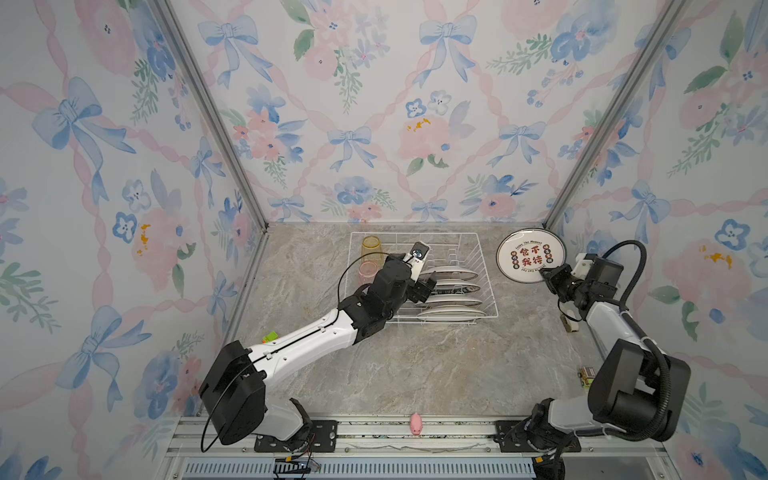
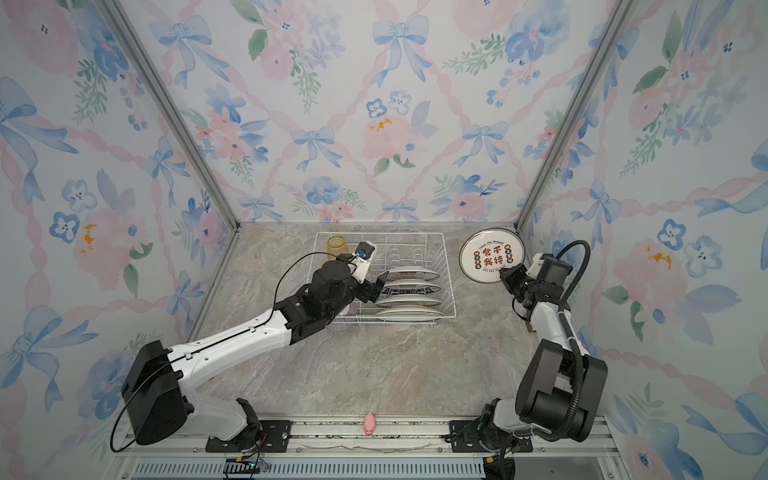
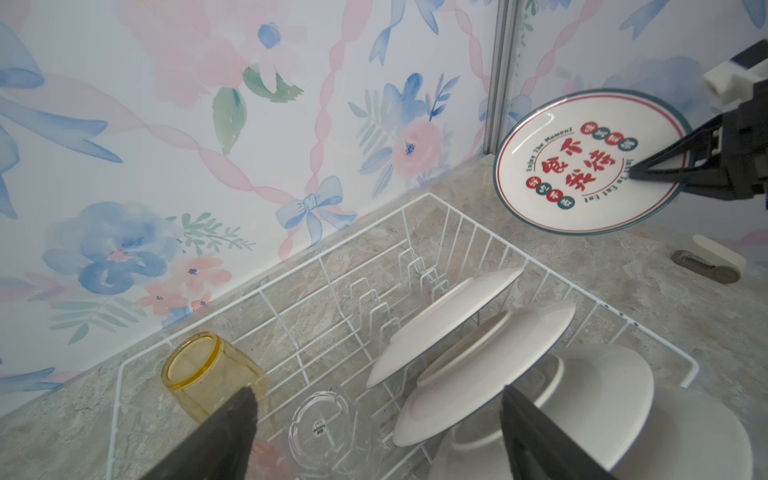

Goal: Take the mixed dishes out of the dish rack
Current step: 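Lower the plate beside the rack with the right gripper while the left returns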

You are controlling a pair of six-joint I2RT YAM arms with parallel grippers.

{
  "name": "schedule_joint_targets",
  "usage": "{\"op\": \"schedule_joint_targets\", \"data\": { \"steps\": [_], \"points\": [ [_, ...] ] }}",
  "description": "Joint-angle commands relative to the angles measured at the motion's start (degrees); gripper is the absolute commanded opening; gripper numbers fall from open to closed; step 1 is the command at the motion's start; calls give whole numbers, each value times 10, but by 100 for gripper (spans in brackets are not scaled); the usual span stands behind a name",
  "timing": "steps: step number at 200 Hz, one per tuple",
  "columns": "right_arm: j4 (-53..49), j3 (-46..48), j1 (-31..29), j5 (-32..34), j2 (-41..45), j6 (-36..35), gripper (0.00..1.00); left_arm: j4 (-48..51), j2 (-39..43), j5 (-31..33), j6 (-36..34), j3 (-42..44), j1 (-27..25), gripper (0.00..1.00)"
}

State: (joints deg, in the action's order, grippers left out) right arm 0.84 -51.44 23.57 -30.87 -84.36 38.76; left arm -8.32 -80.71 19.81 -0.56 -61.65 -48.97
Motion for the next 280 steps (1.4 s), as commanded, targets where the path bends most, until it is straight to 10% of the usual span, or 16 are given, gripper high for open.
{"op": "schedule_joint_targets", "data": {
  "steps": [1, 112, 185, 280],
  "points": [
    [41, -39, -5, -23, -54, 11, 0, -28, 13, 26, -18, 10, 2, 91],
    [128, -53, -20, -75, -241, 50, 0, -6, -7, -7, -10, -11, 16, 93],
    [97, -35, -11, -65, -253, 24, 30, 8, -20, -19, -7, -25, 16, 98],
    [54, -4, -6, -44, -217, -2, 43, 22, -15, -32, -8, -24, 21, 97]
  ]
}}
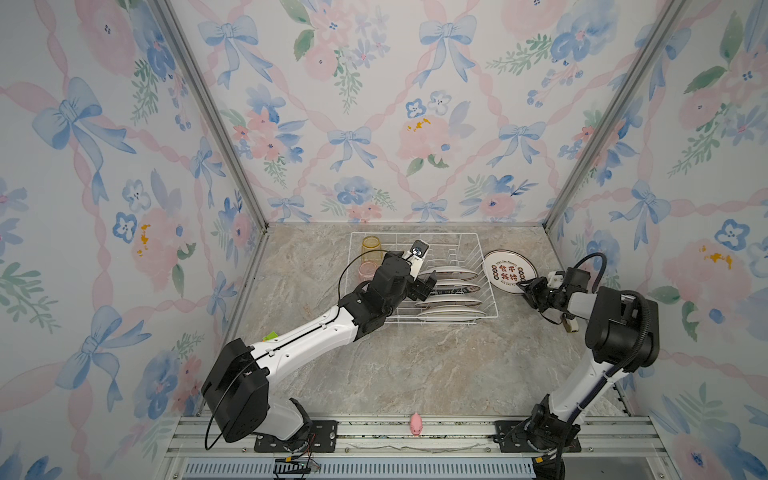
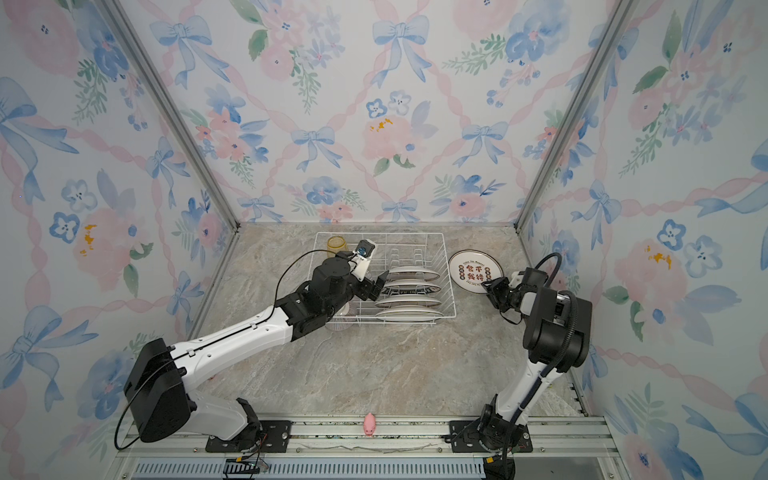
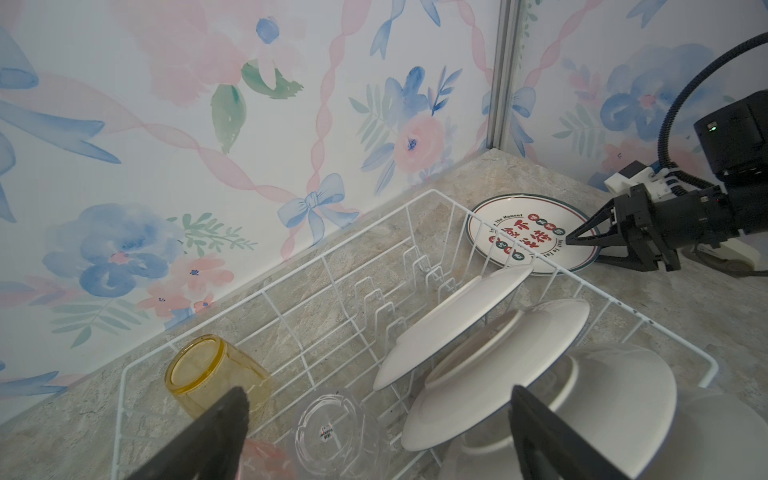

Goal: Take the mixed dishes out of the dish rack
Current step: 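Lower the plate beside the rack with the right gripper while the left returns, then lay the plate flat on the table and open the right gripper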

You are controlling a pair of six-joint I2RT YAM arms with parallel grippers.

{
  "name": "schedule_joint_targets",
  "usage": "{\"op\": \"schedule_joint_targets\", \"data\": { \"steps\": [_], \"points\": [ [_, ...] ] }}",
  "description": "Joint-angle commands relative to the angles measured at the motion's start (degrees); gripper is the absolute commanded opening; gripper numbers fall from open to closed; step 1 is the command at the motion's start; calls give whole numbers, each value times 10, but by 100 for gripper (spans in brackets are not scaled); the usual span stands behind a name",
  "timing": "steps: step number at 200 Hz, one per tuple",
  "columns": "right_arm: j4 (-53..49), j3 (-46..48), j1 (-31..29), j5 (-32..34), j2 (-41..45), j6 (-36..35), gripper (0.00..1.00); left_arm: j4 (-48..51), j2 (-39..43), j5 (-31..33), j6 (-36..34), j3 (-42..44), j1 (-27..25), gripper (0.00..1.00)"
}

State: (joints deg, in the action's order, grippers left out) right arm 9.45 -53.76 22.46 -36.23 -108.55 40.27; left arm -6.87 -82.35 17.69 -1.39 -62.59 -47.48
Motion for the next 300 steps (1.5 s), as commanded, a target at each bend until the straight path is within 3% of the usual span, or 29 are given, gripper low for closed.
{"op": "schedule_joint_targets", "data": {
  "steps": [1, 49, 76, 123, 172, 233, 300],
  "points": [
    [-33, 19, 6, 10, 26, -18, 43, 8, 2, -11, 0, -15, 6, 97],
    [-75, 49, 9, 32, 74, -41, 45, 13, -1, -29, 3, -10, 12, 97],
    [-130, 61, 15, 51, 134, -92, 46, 18, -9, -41, -4, -17, 19, 97],
    [-275, 50, 9, 83, 314, -173, 43, 63, -47, -72, -46, -63, 32, 90],
    [-340, 20, -36, 114, 462, -186, 46, 87, -122, -82, -124, -107, 39, 85],
    [-343, -14, -87, 119, 500, -177, 46, 109, -169, -169, -190, -169, 64, 84],
    [-322, -3, -90, 114, 502, -168, 46, 198, -223, -234, -243, -245, 71, 80]
  ]
}}
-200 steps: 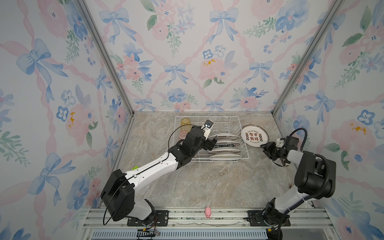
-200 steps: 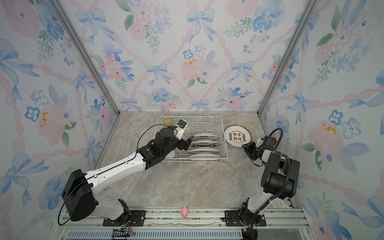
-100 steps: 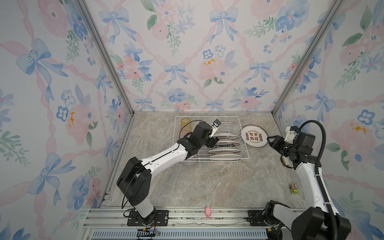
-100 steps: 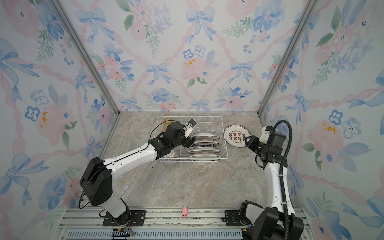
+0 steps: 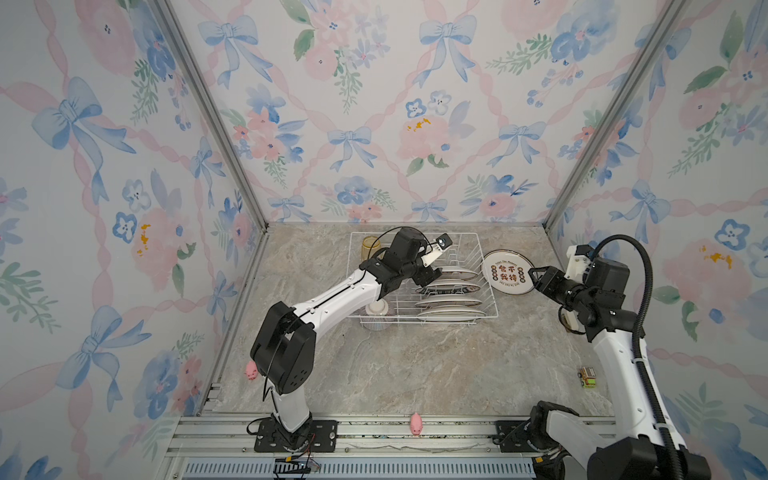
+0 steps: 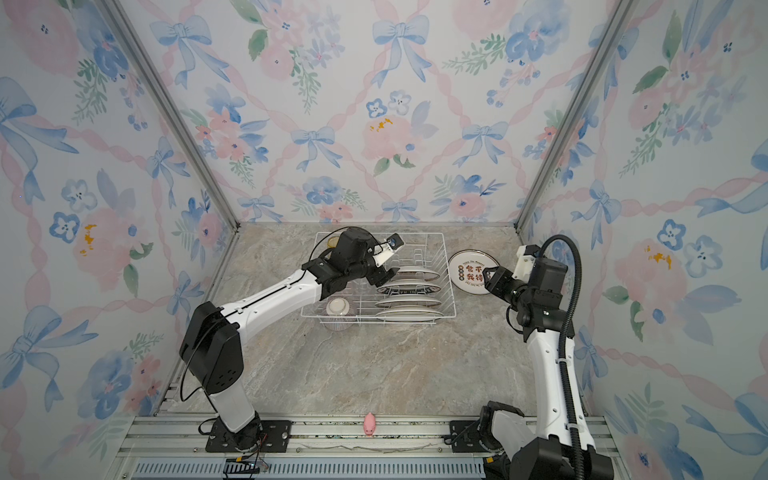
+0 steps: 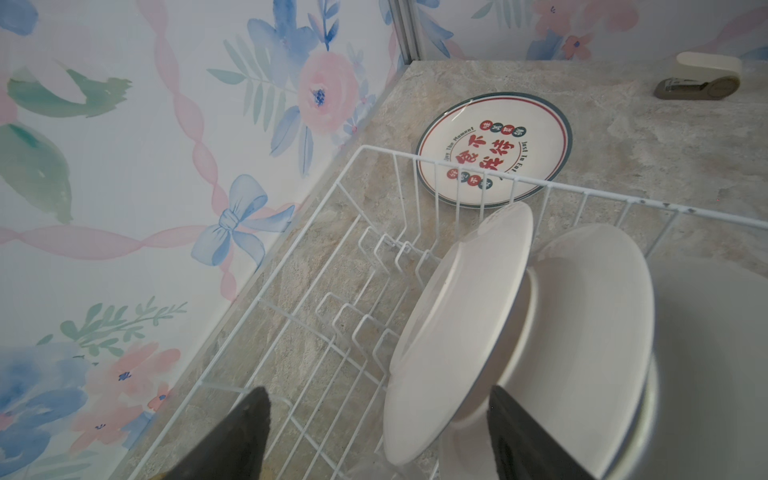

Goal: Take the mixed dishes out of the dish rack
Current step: 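Lay the plate flat on the table and open the right gripper, then close the left gripper on the rim of the next printed plate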

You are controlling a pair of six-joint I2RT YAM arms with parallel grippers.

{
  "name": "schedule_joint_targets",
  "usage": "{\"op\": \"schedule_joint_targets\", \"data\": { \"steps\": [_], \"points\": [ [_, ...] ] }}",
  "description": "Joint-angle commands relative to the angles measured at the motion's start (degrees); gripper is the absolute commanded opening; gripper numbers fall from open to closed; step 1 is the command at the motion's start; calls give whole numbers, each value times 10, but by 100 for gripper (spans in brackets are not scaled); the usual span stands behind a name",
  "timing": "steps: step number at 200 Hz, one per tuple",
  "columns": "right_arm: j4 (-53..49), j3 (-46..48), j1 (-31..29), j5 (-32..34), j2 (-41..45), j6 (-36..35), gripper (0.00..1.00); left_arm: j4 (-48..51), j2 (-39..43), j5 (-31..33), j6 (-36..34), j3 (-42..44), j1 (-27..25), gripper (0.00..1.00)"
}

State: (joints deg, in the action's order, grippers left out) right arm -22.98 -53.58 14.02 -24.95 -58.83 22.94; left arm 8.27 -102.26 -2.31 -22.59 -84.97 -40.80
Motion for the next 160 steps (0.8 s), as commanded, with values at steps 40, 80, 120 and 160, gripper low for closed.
{"op": "schedule_joint_targets", "data": {
  "steps": [40, 80, 120, 160],
  "points": [
    [13, -2, -5, -3, 4, 8, 46, 47, -44, -19, -40, -39, 5, 80],
    [22, 1, -5, -6, -1, 10, 46, 49, -61, -20, -47, -50, 4, 80],
    [30, 2, -5, -11, -5, 12, 46, 49, -83, 0, -60, -66, 1, 75],
    [36, 2, -4, -12, -8, 14, 46, 49, -110, 18, -81, -86, -3, 69]
  ]
}}
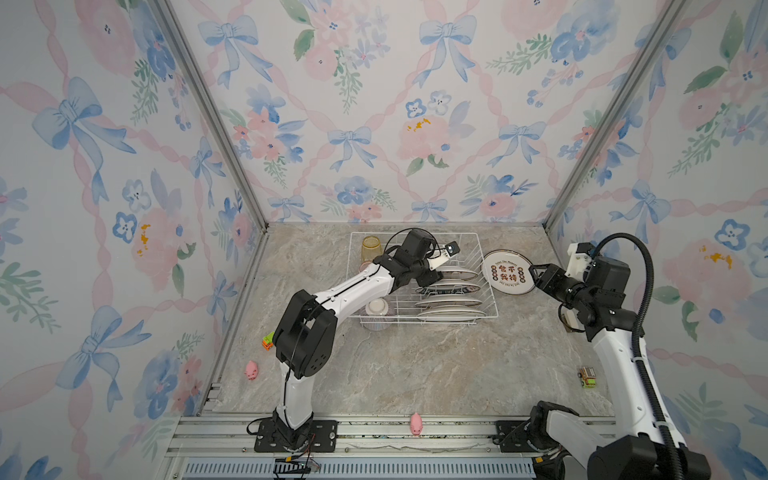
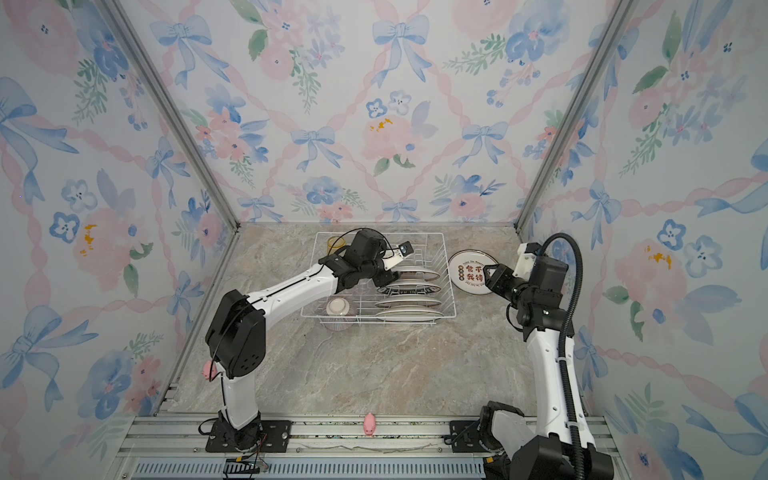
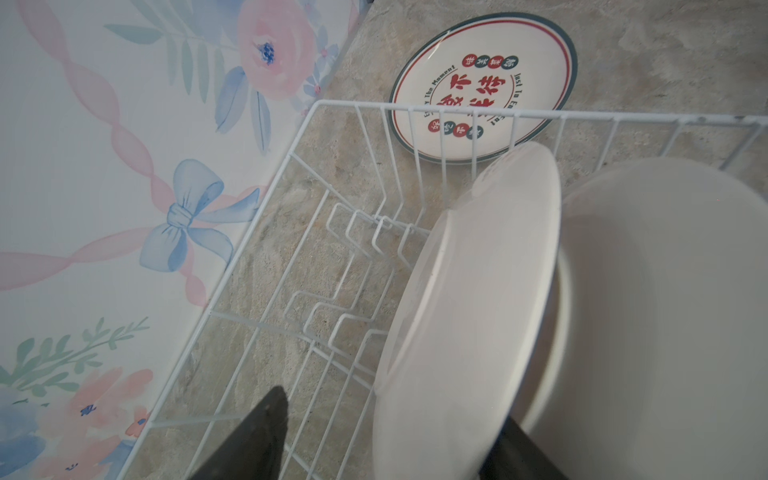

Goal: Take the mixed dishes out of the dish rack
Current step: 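Close the left gripper on the rim of the next printed plate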

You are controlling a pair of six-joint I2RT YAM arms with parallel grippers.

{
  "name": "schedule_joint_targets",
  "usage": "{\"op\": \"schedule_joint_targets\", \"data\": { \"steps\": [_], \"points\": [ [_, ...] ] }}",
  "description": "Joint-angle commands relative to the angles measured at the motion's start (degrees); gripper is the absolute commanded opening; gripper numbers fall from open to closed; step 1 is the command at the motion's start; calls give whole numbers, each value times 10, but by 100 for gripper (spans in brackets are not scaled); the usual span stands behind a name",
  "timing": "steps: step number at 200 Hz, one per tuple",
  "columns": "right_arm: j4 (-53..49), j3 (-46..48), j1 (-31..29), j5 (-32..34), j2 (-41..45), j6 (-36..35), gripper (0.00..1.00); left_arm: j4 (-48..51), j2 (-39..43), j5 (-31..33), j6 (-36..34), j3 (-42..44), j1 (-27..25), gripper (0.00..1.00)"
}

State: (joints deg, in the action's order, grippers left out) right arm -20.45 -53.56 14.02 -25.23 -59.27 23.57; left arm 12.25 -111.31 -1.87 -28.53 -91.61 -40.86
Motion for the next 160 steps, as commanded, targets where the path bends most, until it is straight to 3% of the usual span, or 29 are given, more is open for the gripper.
{"op": "schedule_joint_targets", "data": {
  "steps": [1, 32, 125, 160],
  "points": [
    [10, 2, -4, -9, -4, 7, 46, 10, -20, 14, -21, -20, -2, 69],
    [12, 3, -5, -10, -5, 5, 46, 11, -28, 12, -28, -27, -3, 61],
    [26, 9, -4, -17, -12, 12, 46, 20, -54, 15, -54, -54, -5, 52],
    [27, 10, -4, -17, -11, 13, 45, 19, -60, 13, -57, -61, -4, 39]
  ]
}}
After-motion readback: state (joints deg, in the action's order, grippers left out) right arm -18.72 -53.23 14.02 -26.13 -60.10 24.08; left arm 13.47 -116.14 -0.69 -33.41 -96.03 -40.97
